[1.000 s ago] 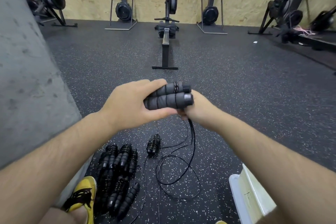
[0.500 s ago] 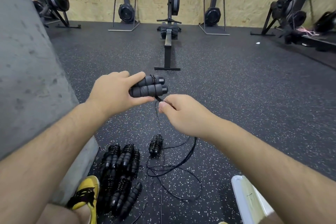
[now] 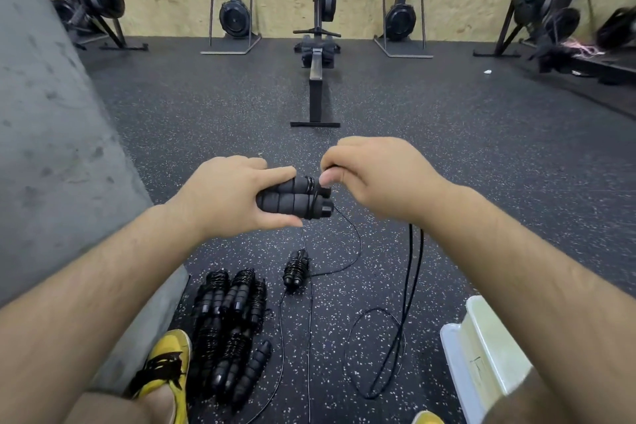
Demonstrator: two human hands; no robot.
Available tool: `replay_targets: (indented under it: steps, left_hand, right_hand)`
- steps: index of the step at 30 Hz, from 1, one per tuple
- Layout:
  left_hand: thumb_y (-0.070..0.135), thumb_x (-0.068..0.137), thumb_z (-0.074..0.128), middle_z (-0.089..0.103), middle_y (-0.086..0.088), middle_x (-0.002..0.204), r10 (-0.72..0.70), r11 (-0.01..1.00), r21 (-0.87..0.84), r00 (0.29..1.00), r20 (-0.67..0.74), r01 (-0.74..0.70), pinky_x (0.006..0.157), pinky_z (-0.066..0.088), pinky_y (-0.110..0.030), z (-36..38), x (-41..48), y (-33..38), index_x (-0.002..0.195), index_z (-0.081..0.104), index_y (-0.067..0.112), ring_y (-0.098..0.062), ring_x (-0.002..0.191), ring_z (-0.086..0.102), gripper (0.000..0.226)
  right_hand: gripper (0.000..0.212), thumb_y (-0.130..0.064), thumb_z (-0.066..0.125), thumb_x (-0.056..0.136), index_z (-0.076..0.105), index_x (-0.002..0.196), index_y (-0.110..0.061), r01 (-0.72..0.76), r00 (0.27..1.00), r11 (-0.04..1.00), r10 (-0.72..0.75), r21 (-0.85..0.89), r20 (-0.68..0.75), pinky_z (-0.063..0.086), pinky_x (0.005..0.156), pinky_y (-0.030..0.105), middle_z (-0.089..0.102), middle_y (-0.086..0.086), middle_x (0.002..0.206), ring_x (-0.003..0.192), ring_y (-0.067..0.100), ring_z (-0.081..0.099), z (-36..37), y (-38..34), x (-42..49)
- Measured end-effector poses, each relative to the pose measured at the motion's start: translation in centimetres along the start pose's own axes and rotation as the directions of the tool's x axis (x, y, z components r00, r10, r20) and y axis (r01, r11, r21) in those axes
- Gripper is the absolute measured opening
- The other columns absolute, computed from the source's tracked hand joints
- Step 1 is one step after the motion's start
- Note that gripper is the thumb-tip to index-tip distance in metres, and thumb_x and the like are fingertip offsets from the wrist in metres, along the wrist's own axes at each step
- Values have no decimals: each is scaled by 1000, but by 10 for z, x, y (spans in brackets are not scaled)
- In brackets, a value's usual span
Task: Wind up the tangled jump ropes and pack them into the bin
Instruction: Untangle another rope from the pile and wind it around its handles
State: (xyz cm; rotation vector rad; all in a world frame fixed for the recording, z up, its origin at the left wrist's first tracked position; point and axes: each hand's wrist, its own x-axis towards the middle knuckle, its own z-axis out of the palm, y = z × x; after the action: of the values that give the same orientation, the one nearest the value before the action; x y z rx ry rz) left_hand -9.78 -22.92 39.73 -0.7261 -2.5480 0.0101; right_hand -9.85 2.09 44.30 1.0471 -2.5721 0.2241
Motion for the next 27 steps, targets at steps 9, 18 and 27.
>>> replay_targets:
  steps: [9, 18, 27]
  left_hand:
    - [89, 77, 48, 54, 12, 78, 124, 962, -235, 990, -73, -138, 65, 46, -30, -16, 3, 27, 123, 61, 34, -15, 75, 58, 72]
    - [76, 81, 53, 59, 16, 95, 19, 930, -364, 997, -72, -44, 82, 49, -33, -35, 2, 44, 136, 51, 40, -9, 92, 59, 65]
    - [74, 85, 50, 56, 2, 92, -16, 996, -84, 983, -185, 1, 69, 49, -36, -28, 7, 29, 144, 52, 27, -26, 86, 60, 75]
  right_hand:
    - [20, -33, 48, 101, 67, 96, -28, -115, 988, 947, 140, 301, -62, 48, 82, 35, 66, -11, 93, 91, 15, 59, 15, 37, 1]
    - [23, 4, 53, 94, 57, 88, -18, -283, 953, 666, 276, 690, 125, 43, 67, 23, 57, -5, 84, 75, 6, 51, 42, 18, -1]
    - [27, -9, 39, 103, 59, 87, -16, -523, 830, 500, 484, 691, 277, 33, 62, 30, 58, 2, 79, 68, 16, 53, 43, -23, -3]
